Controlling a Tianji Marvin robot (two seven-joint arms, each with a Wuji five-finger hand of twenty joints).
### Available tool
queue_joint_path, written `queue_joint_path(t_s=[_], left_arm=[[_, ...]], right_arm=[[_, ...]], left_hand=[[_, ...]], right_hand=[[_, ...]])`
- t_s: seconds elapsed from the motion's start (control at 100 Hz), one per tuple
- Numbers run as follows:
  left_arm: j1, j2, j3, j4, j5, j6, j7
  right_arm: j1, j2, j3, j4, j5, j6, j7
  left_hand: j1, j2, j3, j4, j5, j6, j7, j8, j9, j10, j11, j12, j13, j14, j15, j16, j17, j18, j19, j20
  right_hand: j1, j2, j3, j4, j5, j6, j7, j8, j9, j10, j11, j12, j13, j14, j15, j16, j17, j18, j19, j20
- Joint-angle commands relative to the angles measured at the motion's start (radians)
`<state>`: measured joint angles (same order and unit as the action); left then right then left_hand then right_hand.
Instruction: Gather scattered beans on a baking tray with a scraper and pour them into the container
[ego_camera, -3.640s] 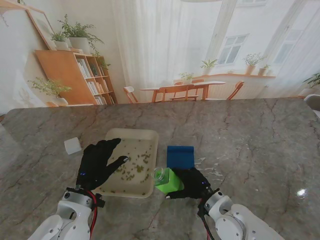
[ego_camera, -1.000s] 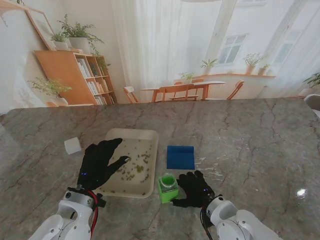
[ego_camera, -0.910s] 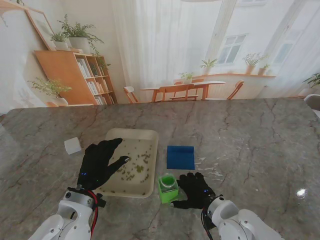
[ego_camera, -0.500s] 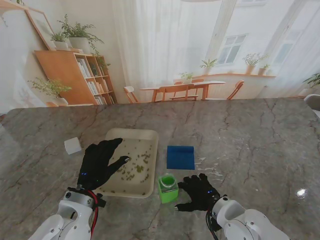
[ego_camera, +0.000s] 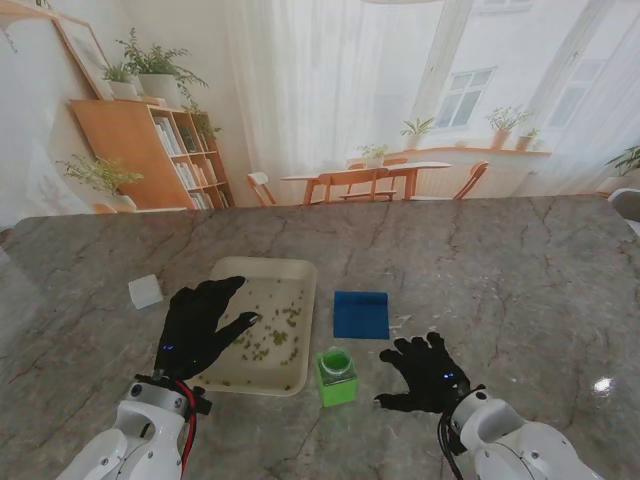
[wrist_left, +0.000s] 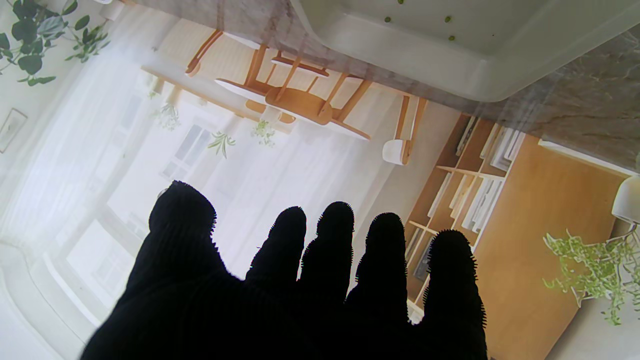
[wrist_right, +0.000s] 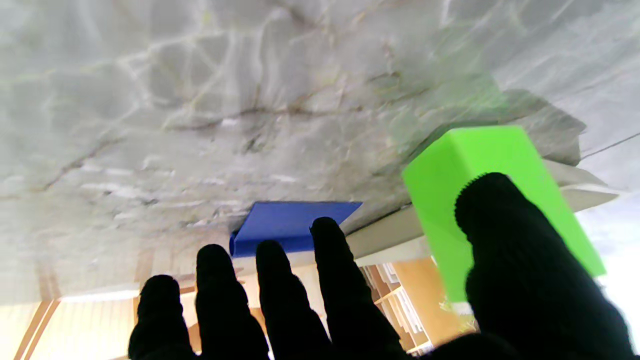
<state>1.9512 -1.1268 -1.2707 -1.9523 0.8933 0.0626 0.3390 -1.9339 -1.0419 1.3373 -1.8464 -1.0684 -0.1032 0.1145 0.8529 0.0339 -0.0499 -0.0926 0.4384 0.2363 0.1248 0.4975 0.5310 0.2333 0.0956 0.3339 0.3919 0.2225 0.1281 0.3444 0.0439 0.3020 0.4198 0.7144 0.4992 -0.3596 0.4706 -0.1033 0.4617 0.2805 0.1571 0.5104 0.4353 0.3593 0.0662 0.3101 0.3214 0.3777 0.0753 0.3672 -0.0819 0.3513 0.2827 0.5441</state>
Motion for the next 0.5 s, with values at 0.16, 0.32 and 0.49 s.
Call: queue_joint_path(t_s=[0.16,0.32,0.49], left_arm=[[0.002,-0.002,0.003,0.0,0.002,0.004,-0.004],[0.003,-0.002,0.002,-0.001,0.004,0.007,-0.002],[0.003,-0.002,-0.001,-0.001,0.006,0.011,-0.003]], right_arm=[[-0.006,-0.006,0.051,-0.053,-0.03,0.027,-0.025],[0.024,-0.014,0.06,-0.064,-0.034,0.056,-0.064],[0.109,-0.021,0.035,-0.038,-0.023,0.082,-0.116]], left_hand=[[0.028,0.037,0.009,0.06,0.011,-0.011,0.006,0.013,0.004,-0.021,-0.003,0.015,0.012,-0.008,0.006,0.009,-0.005,0.008,-0.013,0.016],[0.029,0.037,0.009,0.06,0.012,-0.011,0.006,0.014,0.003,-0.021,-0.003,0.015,0.013,-0.009,0.006,0.009,-0.005,0.007,-0.013,0.016],[0.028,0.038,0.009,0.059,0.012,-0.012,0.006,0.014,0.003,-0.023,-0.003,0.015,0.013,-0.009,0.006,0.009,-0.005,0.007,-0.013,0.016]], right_hand=[[-0.007,0.003,-0.022,0.045,0.037,-0.029,0.019,0.032,0.018,-0.02,0.027,0.015,0.023,-0.009,0.019,0.009,0.023,-0.012,-0.004,0.021],[-0.01,-0.014,-0.005,0.046,0.041,-0.046,0.039,0.049,0.044,-0.047,0.04,0.029,0.057,-0.033,0.066,0.013,0.07,0.002,0.151,0.043],[-0.009,-0.08,0.032,0.041,0.041,-0.054,0.059,0.077,0.126,-0.106,0.084,0.073,0.19,-0.098,0.181,0.036,0.153,0.032,0.52,-0.113]])
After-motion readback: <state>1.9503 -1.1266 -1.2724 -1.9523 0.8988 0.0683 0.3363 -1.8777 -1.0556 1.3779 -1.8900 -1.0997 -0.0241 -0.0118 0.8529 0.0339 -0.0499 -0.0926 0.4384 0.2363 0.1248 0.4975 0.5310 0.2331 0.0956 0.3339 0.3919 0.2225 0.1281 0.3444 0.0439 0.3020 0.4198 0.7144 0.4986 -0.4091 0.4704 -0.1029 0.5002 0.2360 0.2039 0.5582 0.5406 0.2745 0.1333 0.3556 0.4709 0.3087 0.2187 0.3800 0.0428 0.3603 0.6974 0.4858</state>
